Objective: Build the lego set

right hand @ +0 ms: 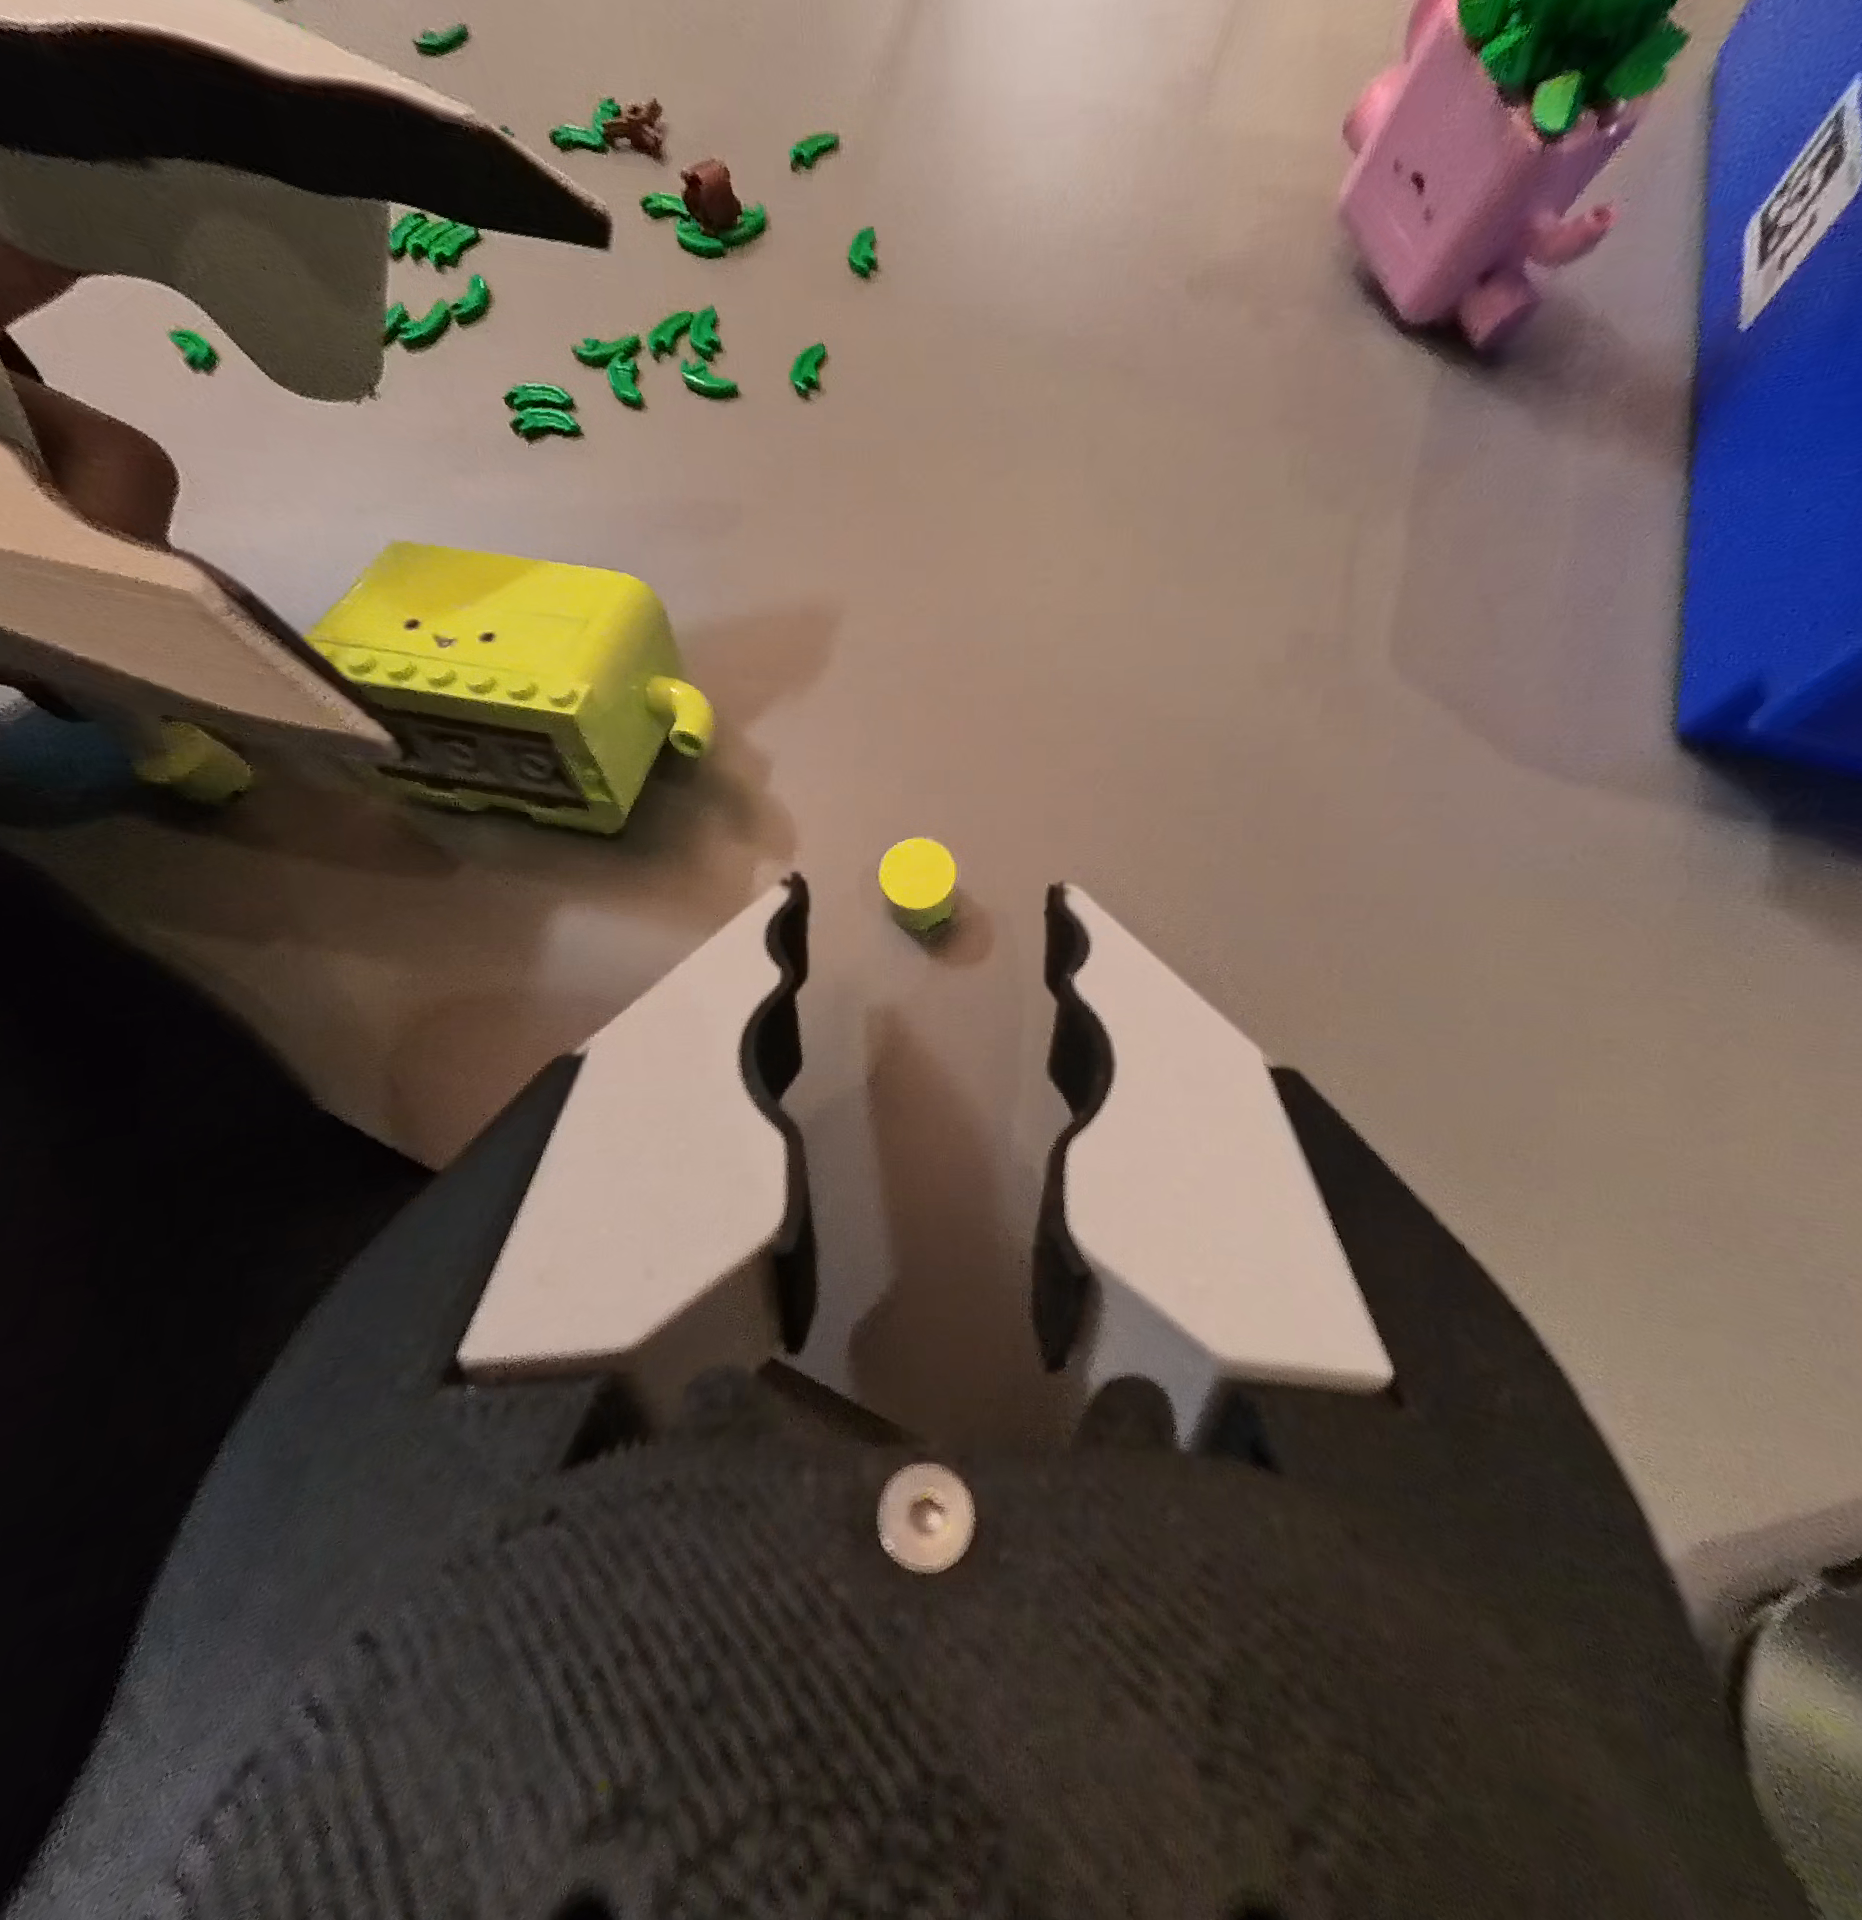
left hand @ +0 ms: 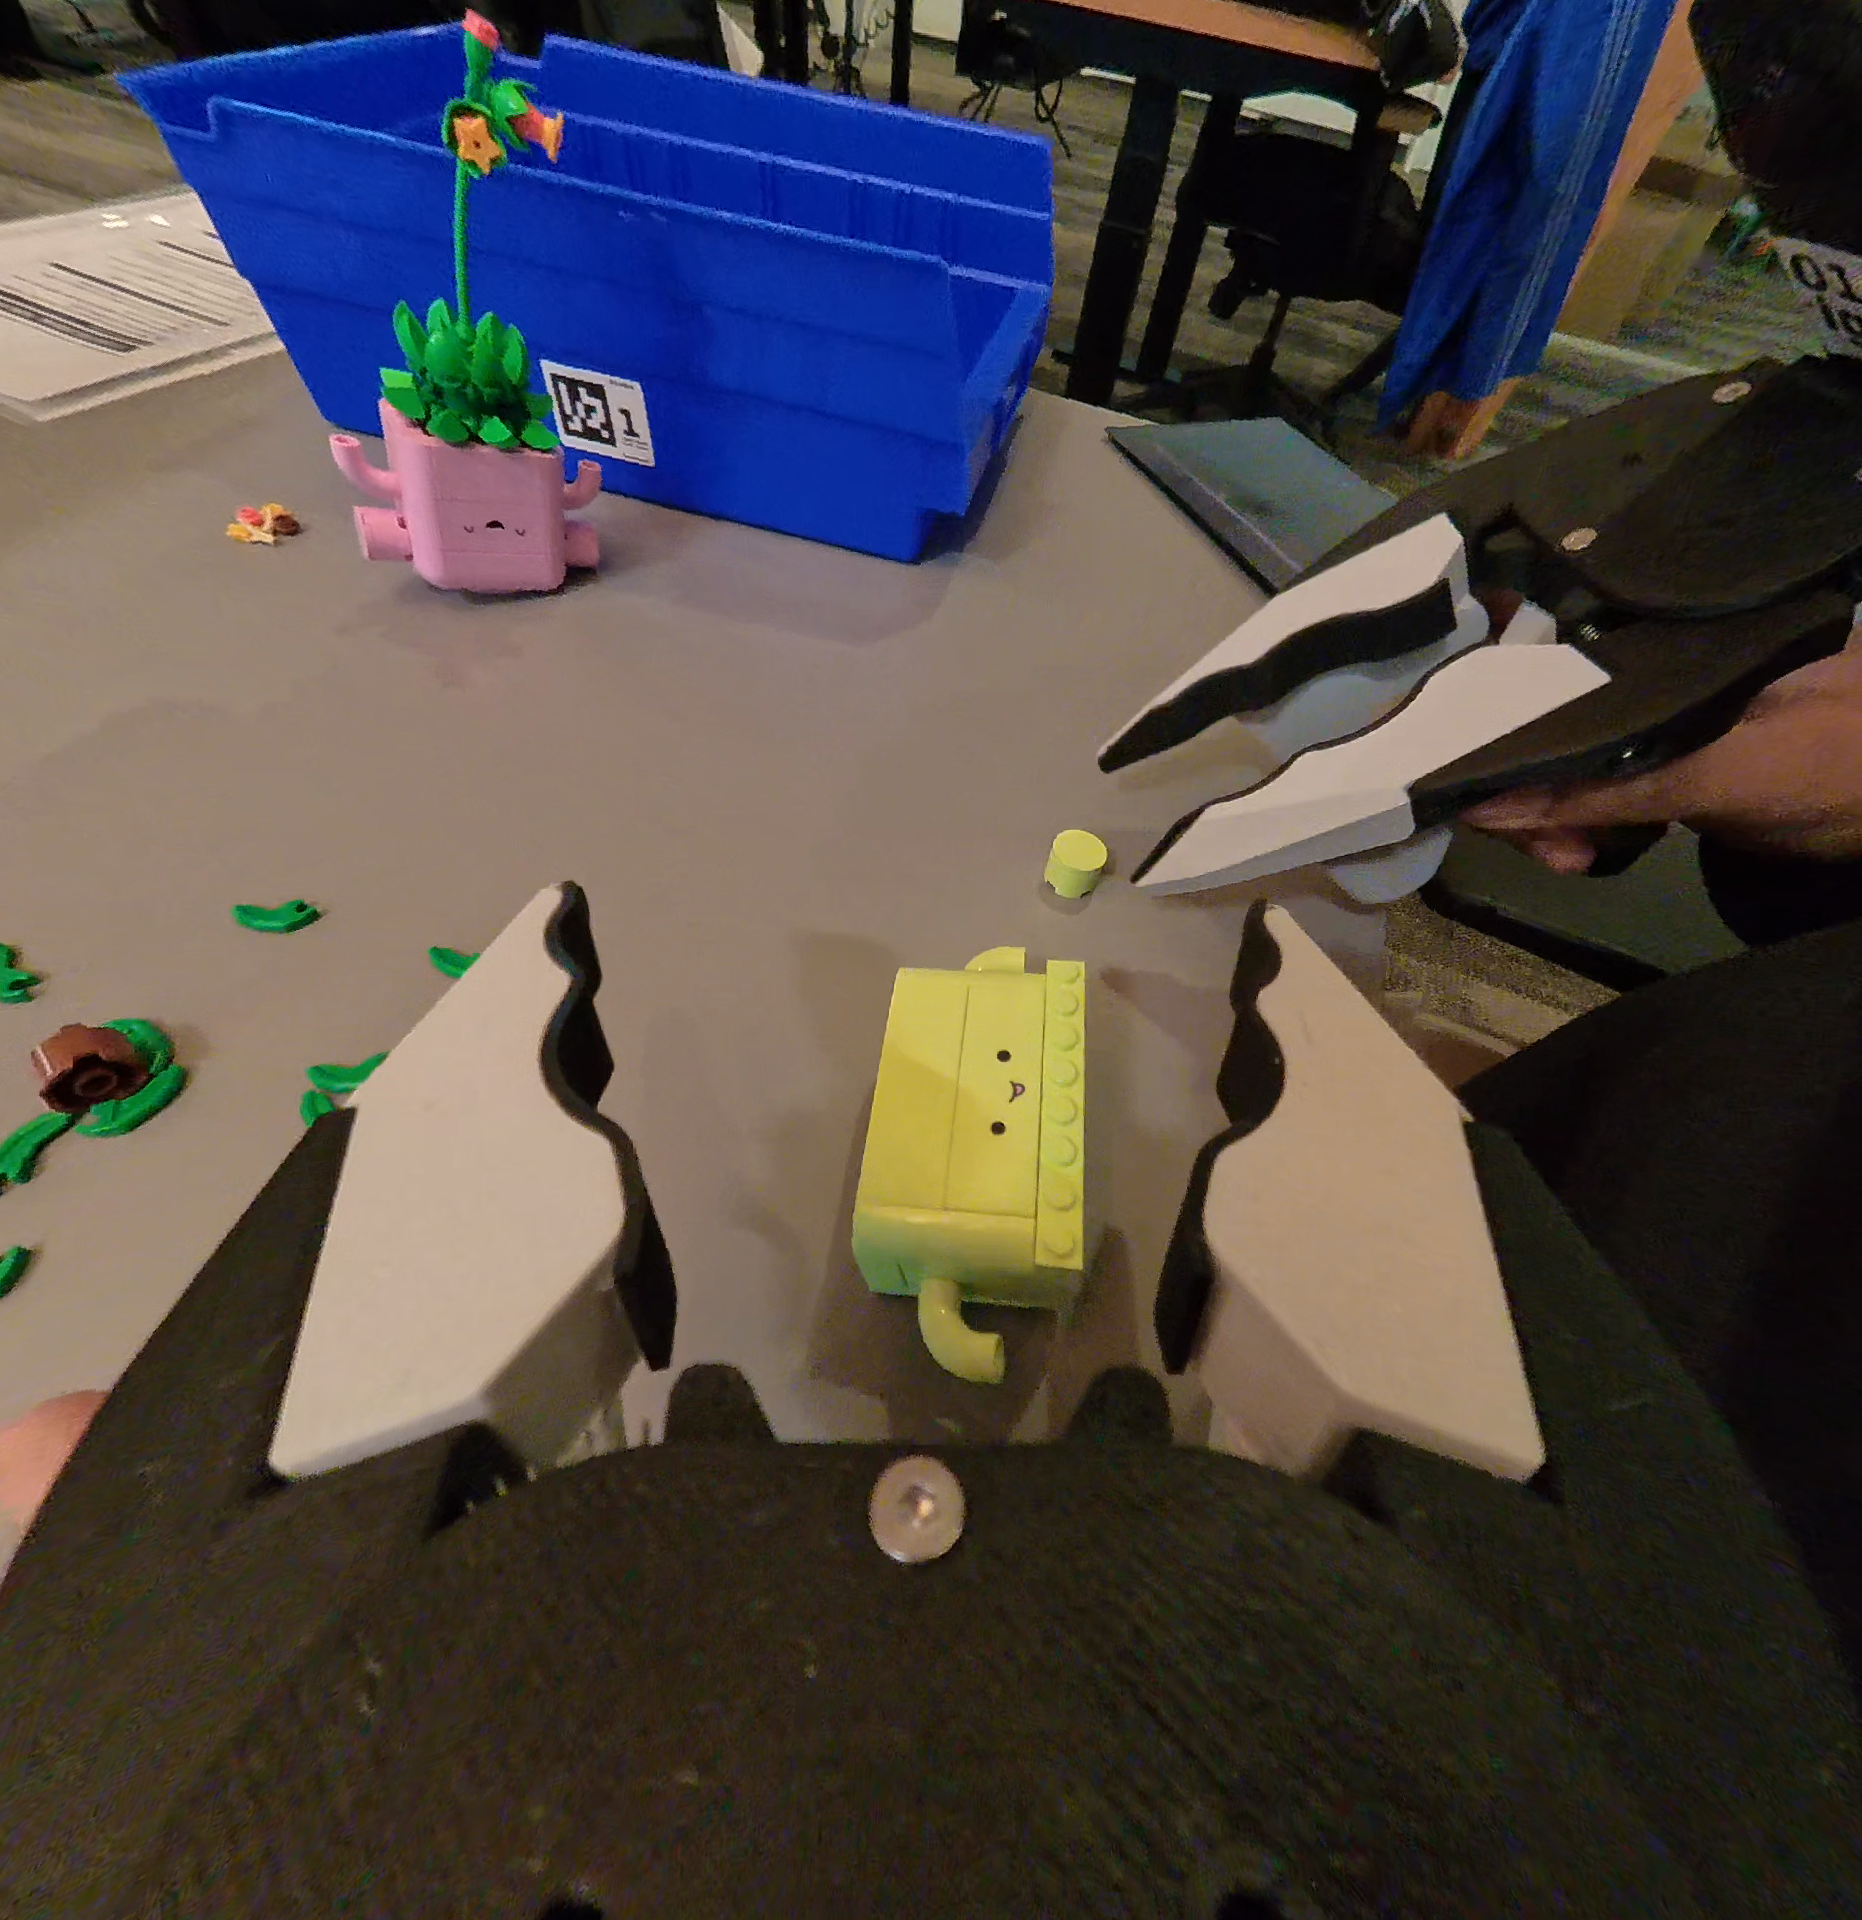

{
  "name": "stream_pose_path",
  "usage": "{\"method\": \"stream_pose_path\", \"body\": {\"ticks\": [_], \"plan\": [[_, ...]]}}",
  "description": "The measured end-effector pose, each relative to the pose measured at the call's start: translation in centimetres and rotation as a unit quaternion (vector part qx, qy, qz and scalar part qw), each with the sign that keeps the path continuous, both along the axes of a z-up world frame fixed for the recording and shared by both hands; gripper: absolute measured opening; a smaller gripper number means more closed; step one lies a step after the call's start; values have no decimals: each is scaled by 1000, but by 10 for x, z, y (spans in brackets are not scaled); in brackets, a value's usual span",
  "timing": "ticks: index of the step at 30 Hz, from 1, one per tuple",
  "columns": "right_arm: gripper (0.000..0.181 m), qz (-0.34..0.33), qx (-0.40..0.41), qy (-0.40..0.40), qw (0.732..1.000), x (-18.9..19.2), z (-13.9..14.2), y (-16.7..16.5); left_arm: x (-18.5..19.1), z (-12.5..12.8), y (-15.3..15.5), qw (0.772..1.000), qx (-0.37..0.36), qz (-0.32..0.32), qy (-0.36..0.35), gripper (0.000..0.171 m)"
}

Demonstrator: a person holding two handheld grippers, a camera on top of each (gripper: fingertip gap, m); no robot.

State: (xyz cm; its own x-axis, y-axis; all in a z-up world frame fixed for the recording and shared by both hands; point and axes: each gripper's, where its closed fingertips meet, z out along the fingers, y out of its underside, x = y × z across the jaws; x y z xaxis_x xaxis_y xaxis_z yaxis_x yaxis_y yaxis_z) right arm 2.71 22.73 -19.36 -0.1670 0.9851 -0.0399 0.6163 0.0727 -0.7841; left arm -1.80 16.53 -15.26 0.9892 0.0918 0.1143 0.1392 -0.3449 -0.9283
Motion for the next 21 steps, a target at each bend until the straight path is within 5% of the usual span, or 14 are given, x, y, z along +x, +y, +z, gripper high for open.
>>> {"method": "stream_pose_path", "body": {"ticks": [14,18,21], "plan": [[14,19,-43,-3,999,-13,-4,-7,7,-19,-2,998,-56,-23,-25,101],[14,100,-208,97,968,-18,52,-39,7,-15,-3,998,-43,-28,-28,98],[13,140,-391,155,896,-19,102,-52,10,9,-5,998,18,-45,-29,73]]}}
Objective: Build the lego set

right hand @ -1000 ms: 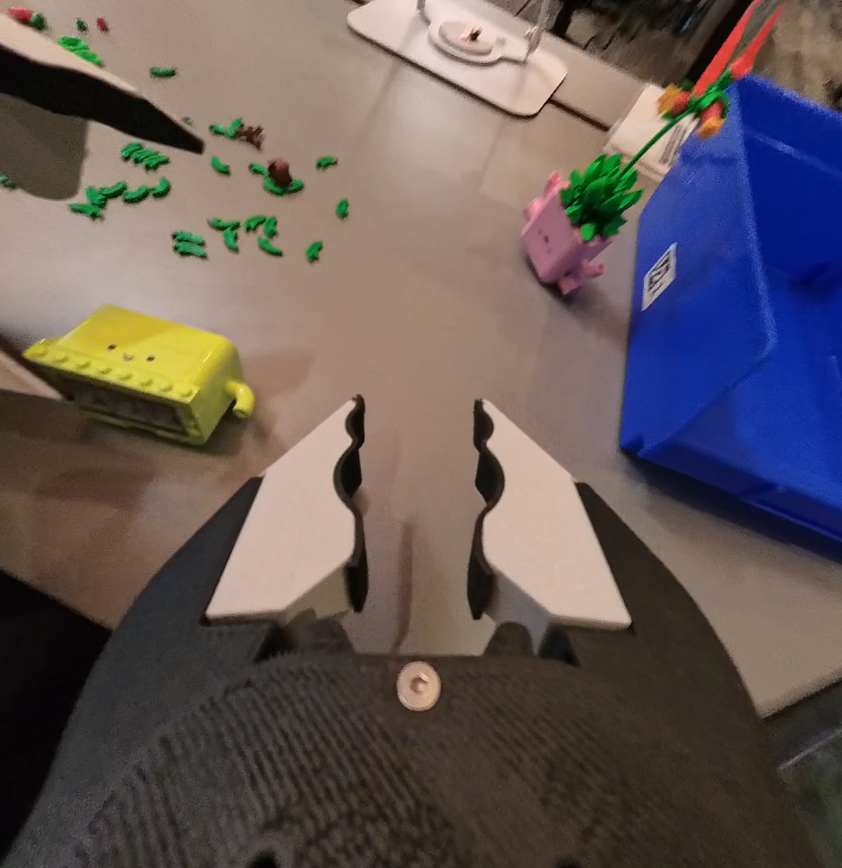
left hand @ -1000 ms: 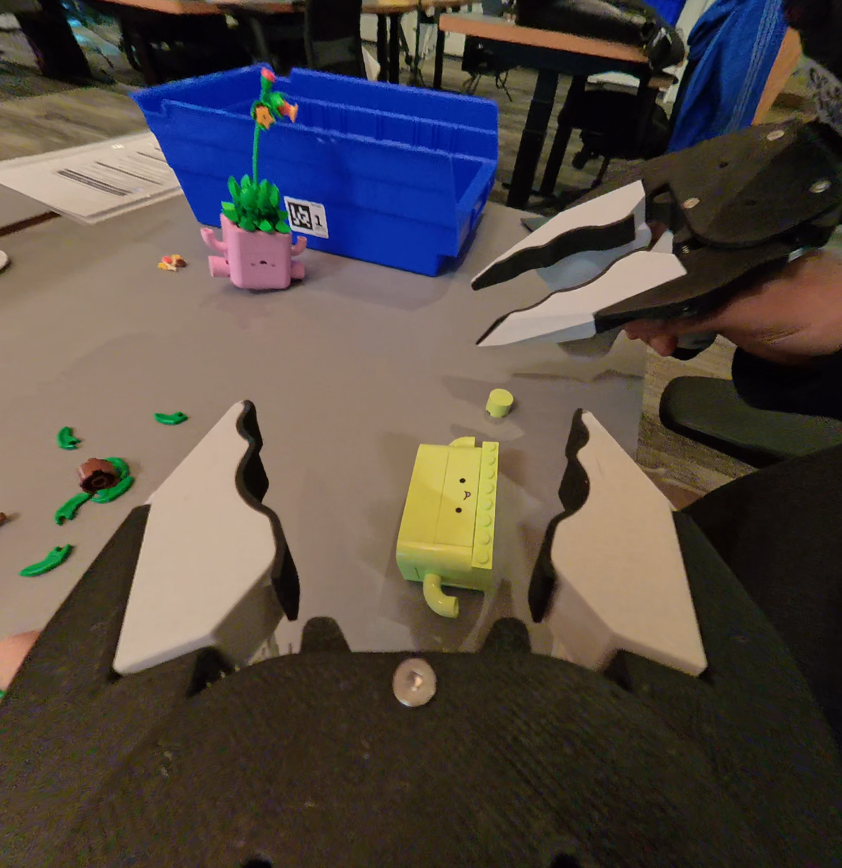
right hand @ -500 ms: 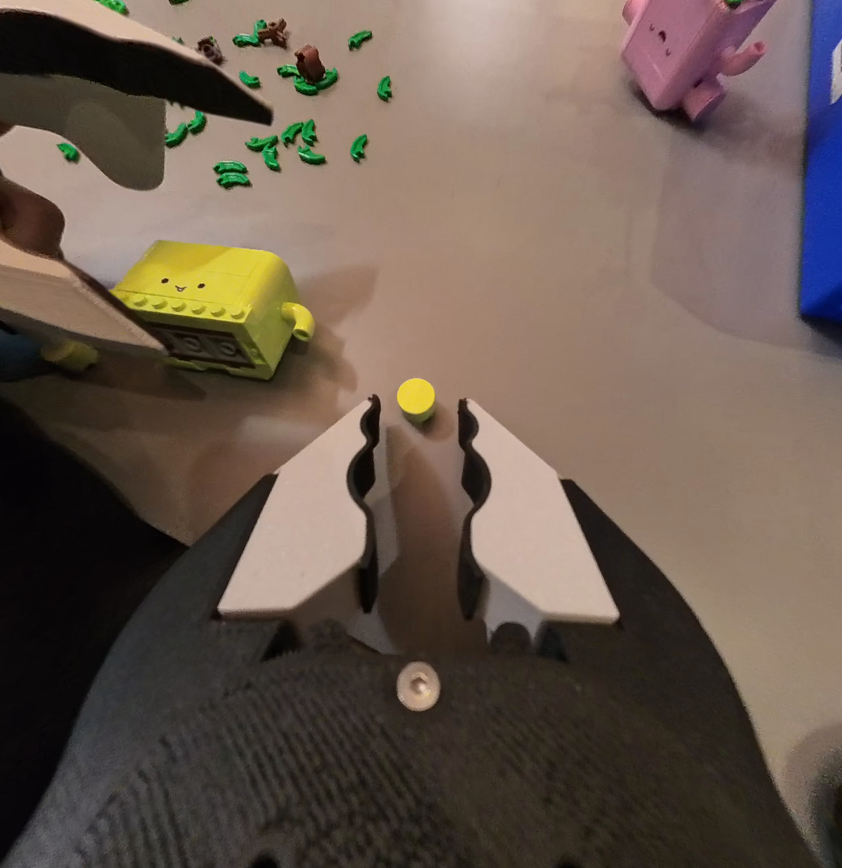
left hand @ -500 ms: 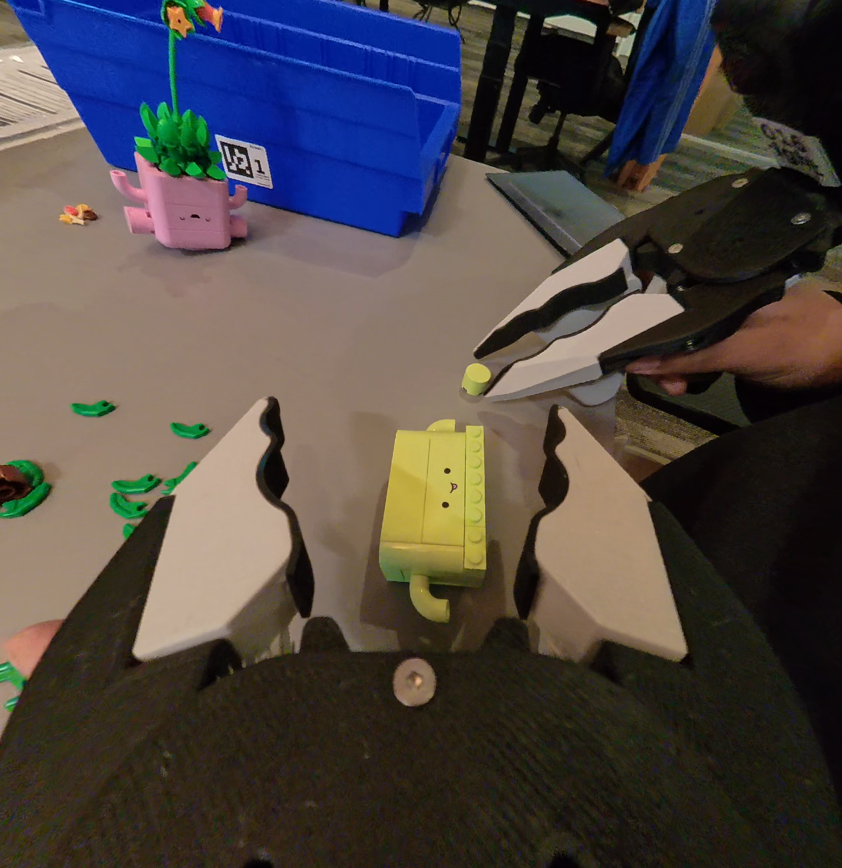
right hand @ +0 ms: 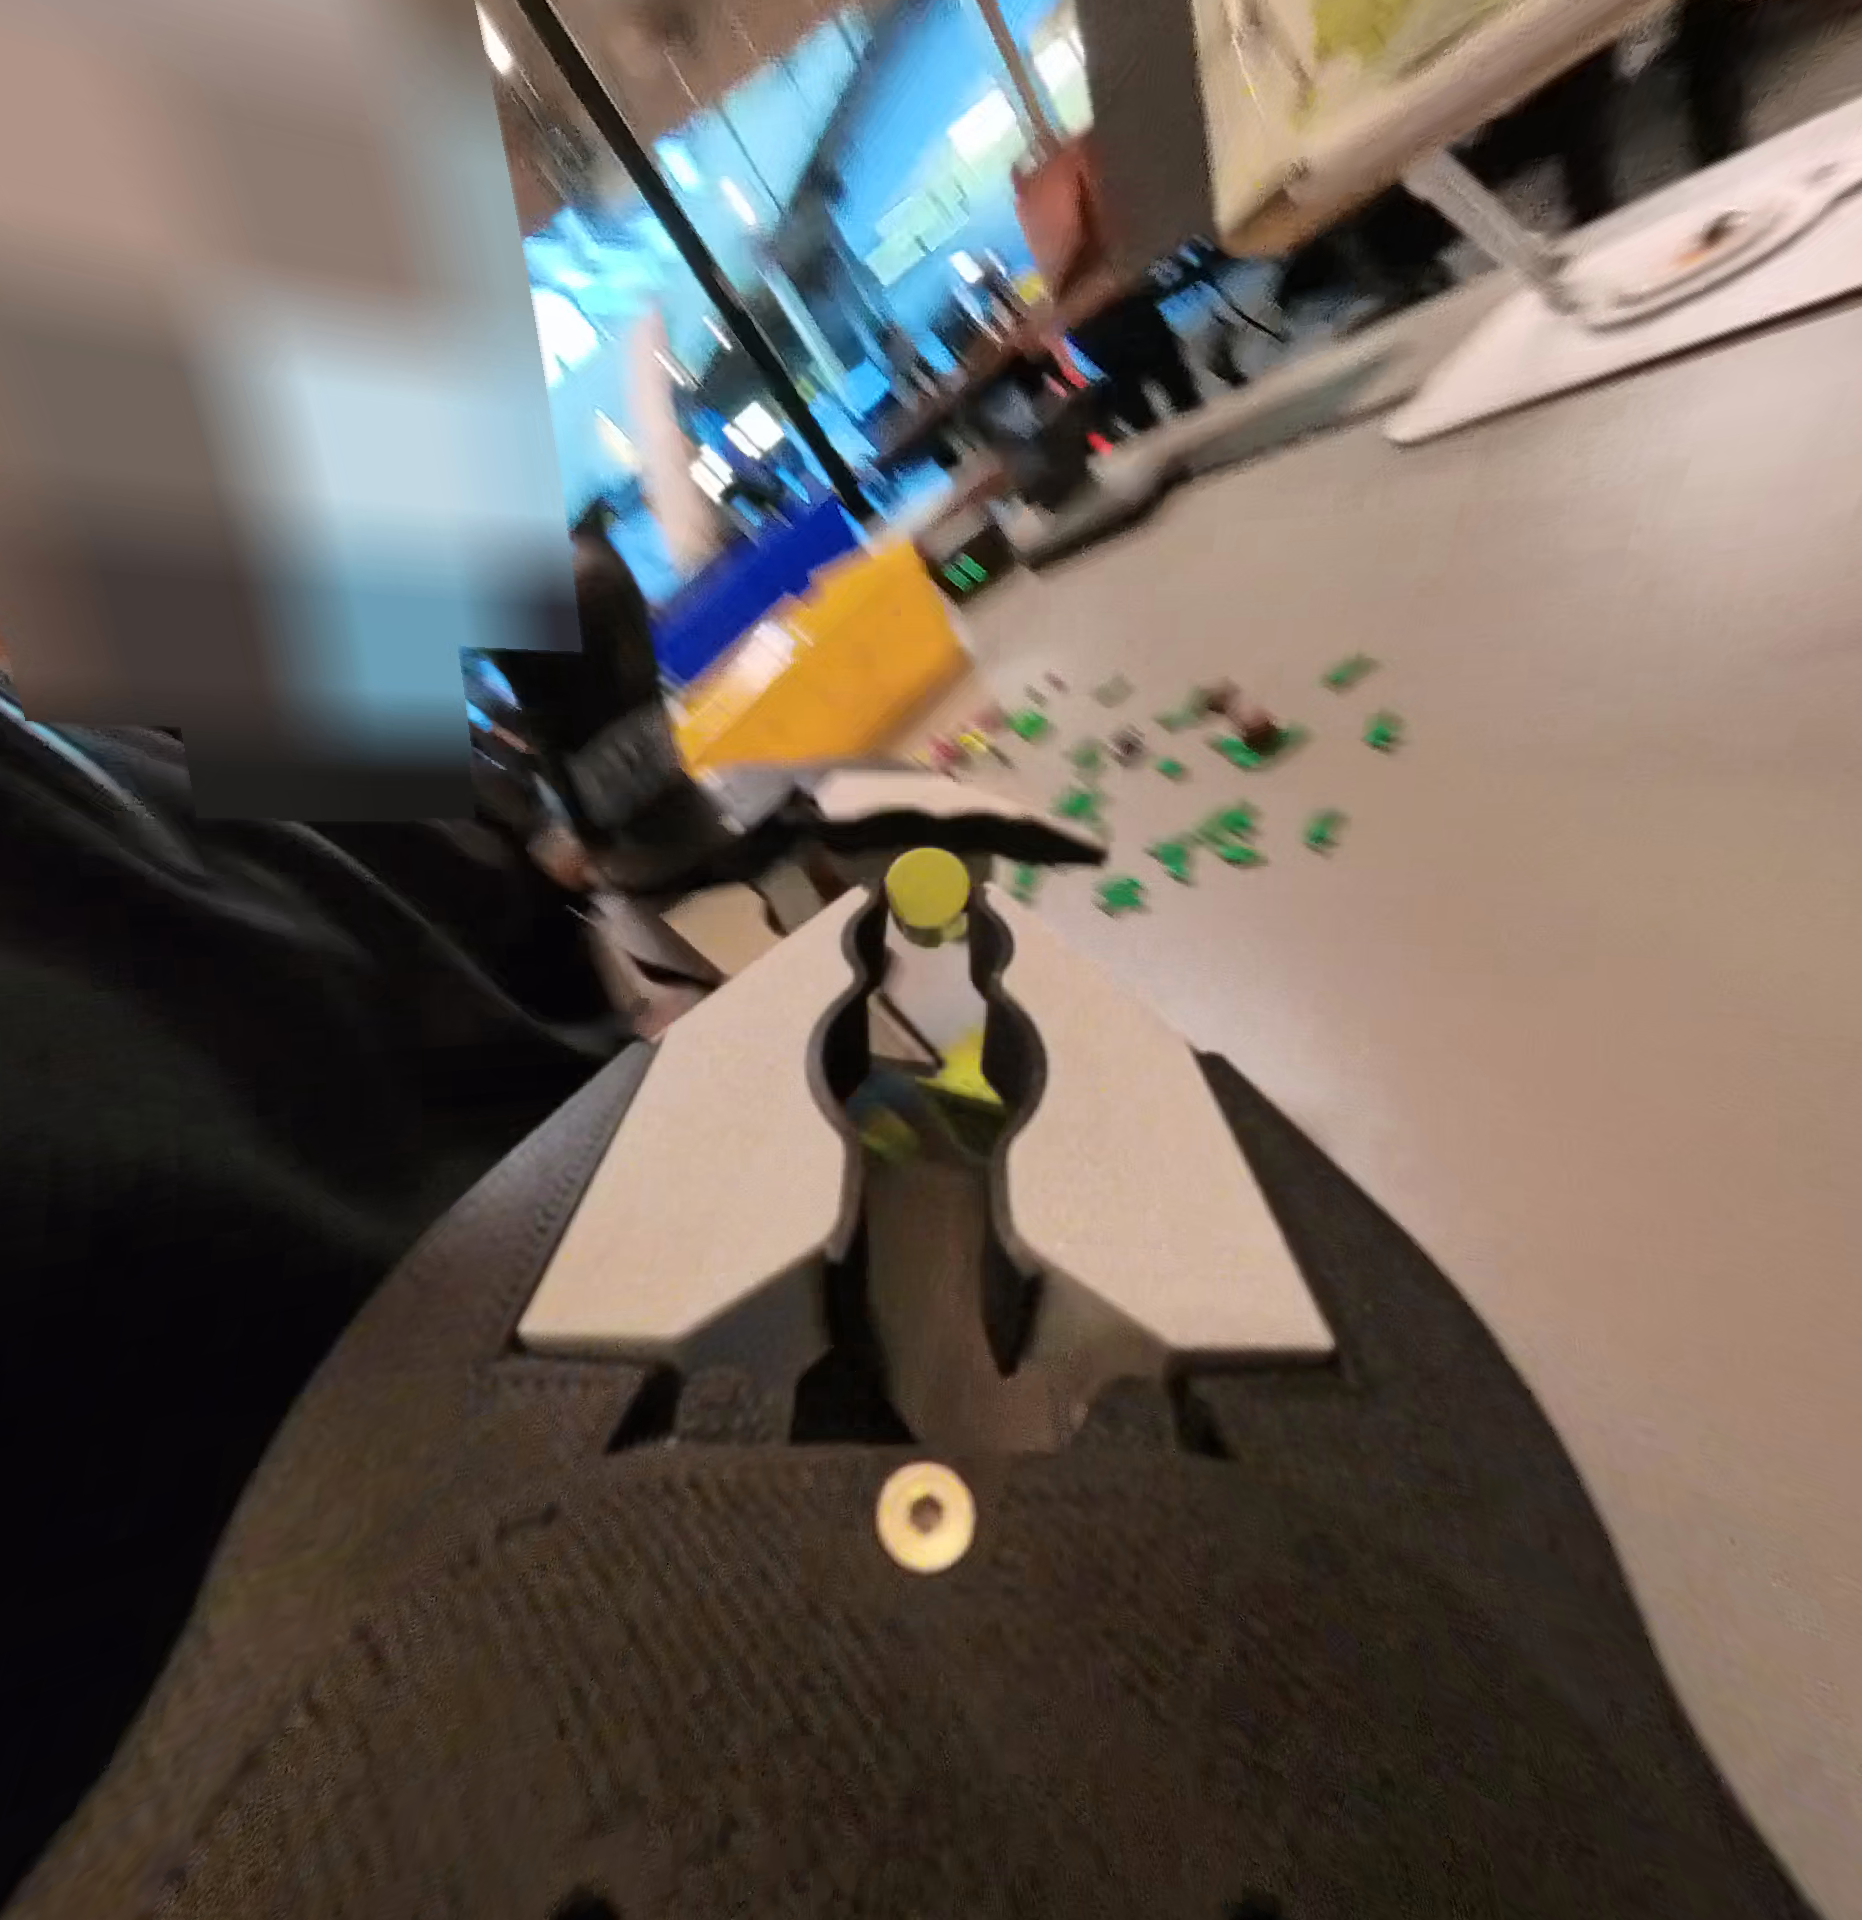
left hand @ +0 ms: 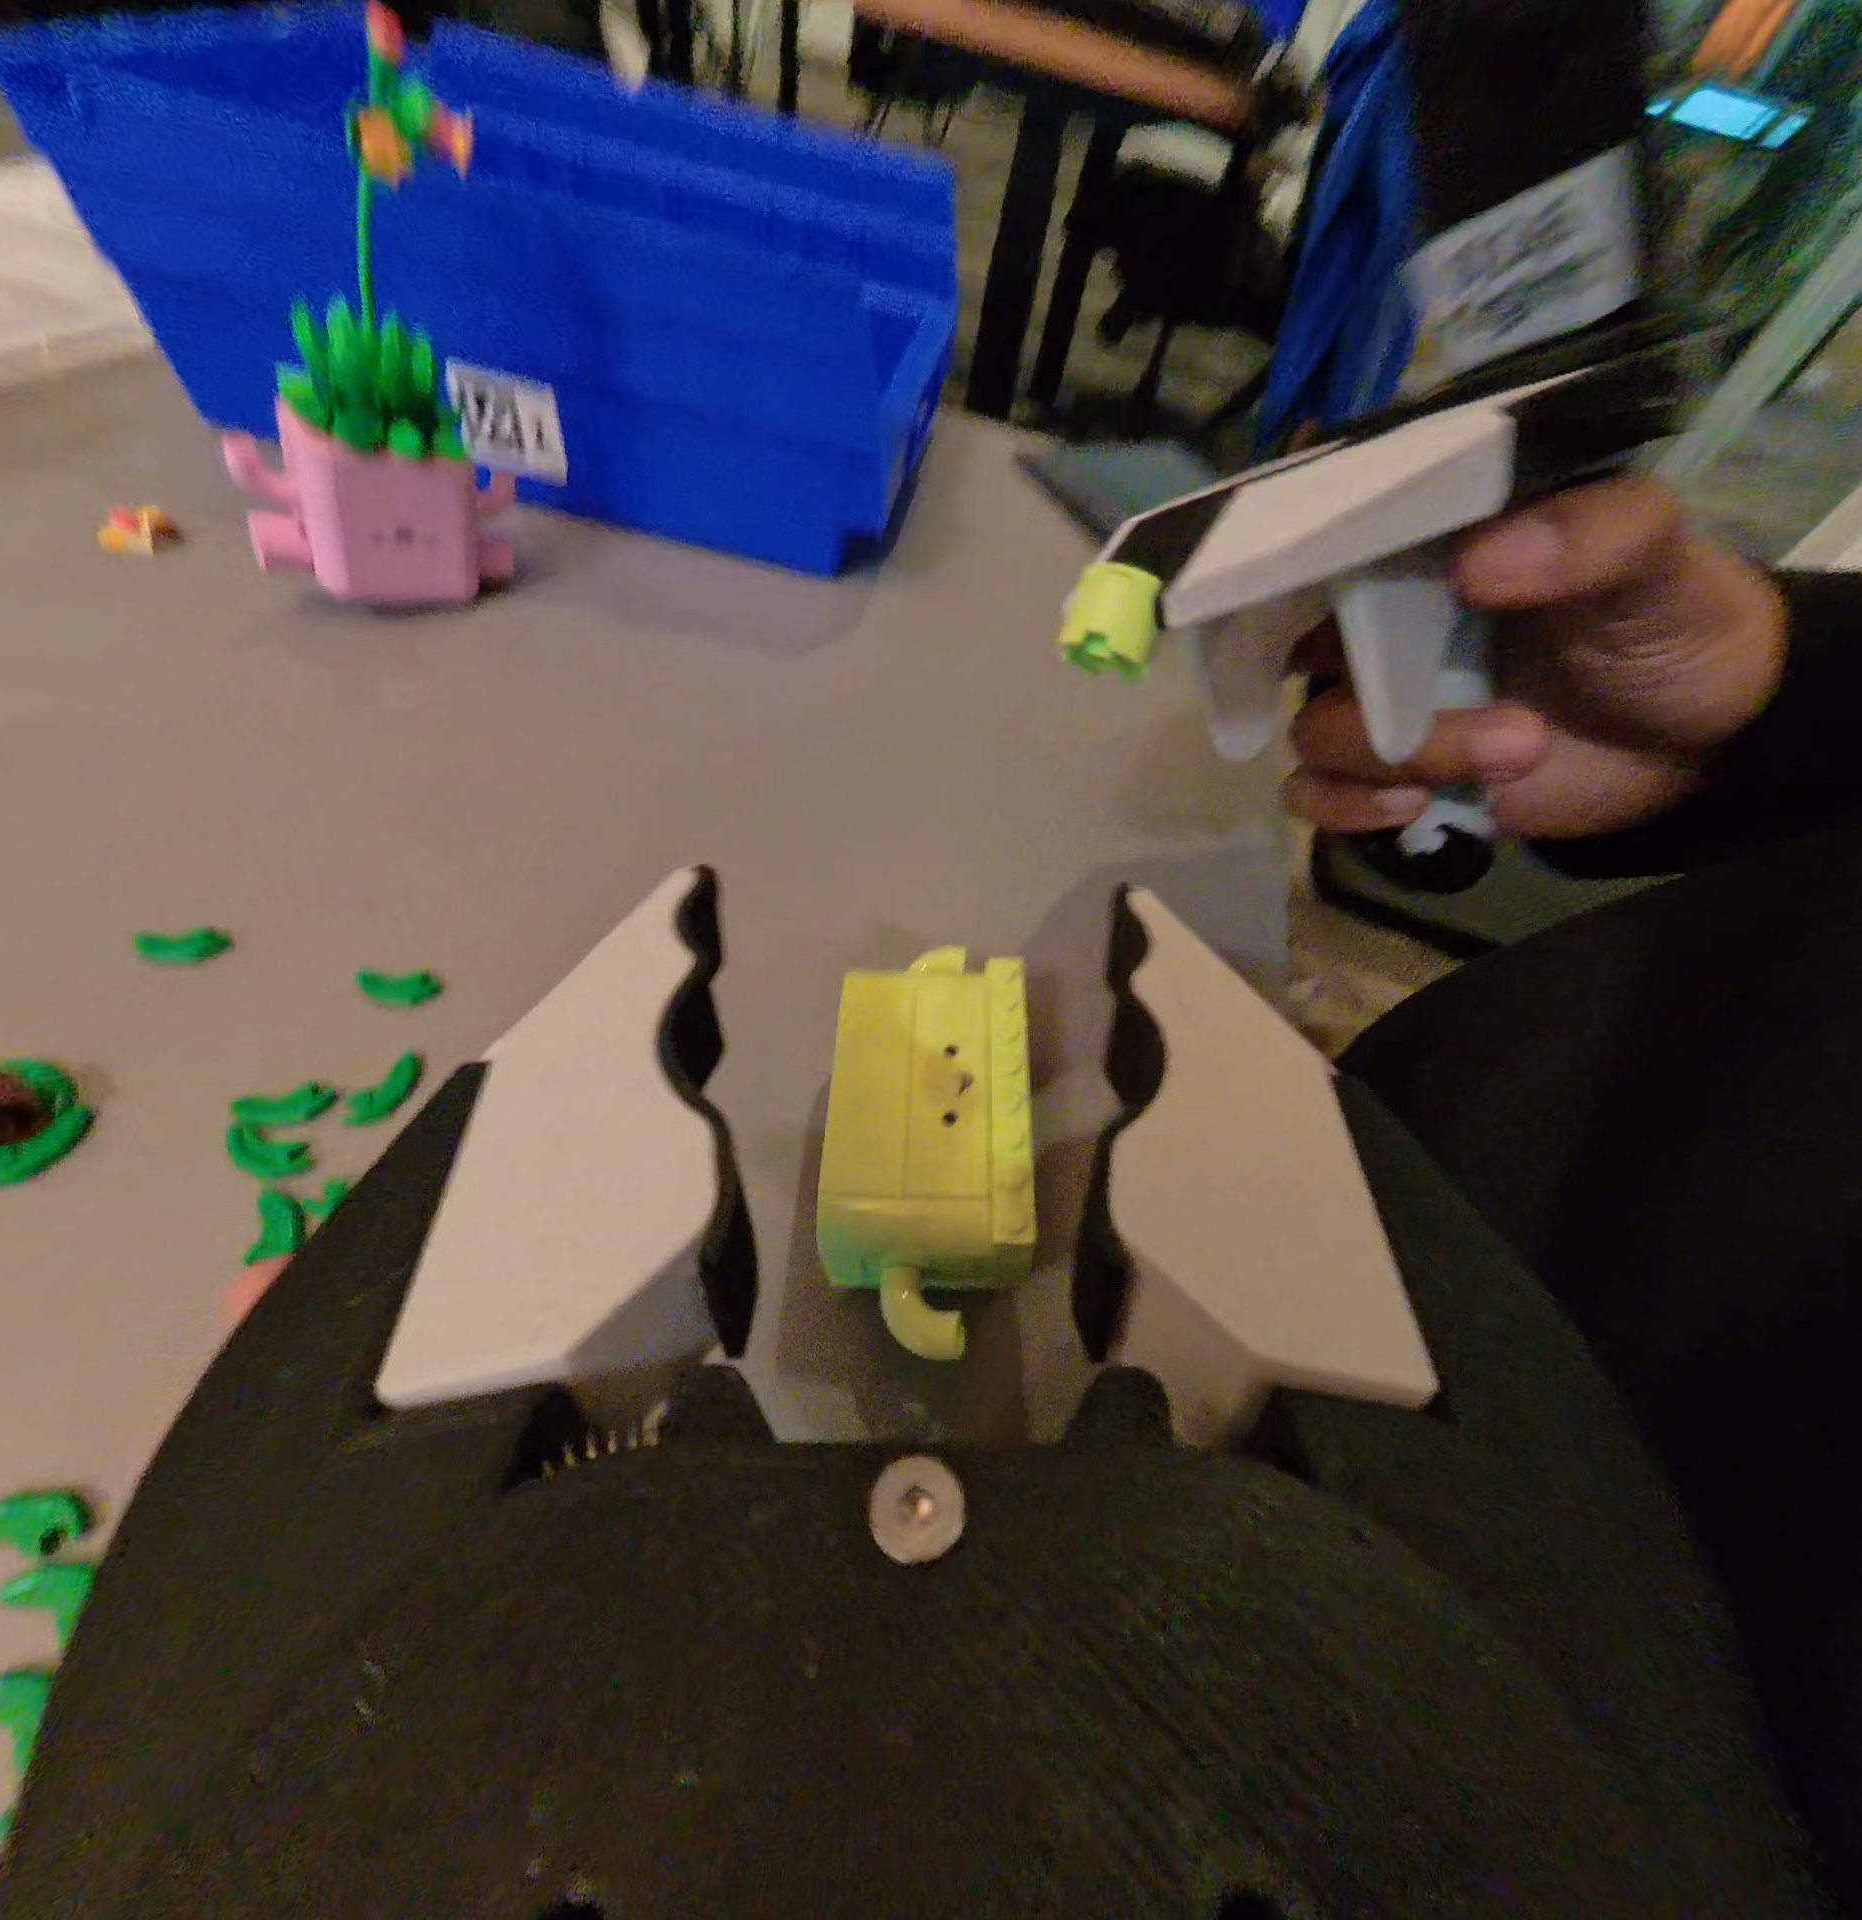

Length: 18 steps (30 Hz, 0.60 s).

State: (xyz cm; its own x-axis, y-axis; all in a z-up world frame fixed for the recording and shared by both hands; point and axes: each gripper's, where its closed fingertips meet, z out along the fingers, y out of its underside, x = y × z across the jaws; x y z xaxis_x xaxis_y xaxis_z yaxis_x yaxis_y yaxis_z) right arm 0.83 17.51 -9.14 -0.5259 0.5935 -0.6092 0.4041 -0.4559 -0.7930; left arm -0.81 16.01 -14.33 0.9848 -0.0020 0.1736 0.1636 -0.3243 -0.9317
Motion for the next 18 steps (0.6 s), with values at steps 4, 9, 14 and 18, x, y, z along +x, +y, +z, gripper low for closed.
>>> {"method": "stream_pose_path", "body": {"ticks": [4,9,14,18], "plan": [[13,21,-234,38,971,-4,48,14,9,49,-6,992,115,-40,-28,37],[12,50,-334,36,941,-9,63,11,10,85,-7,974,192,-69,-97,39],[13,79,-332,-7,940,-13,49,-13,16,99,-3,973,206,-81,-68,35],[12,101,-354,-27,929,-11,43,-25,14,96,-2,979,193,-59,-34,23]]}}
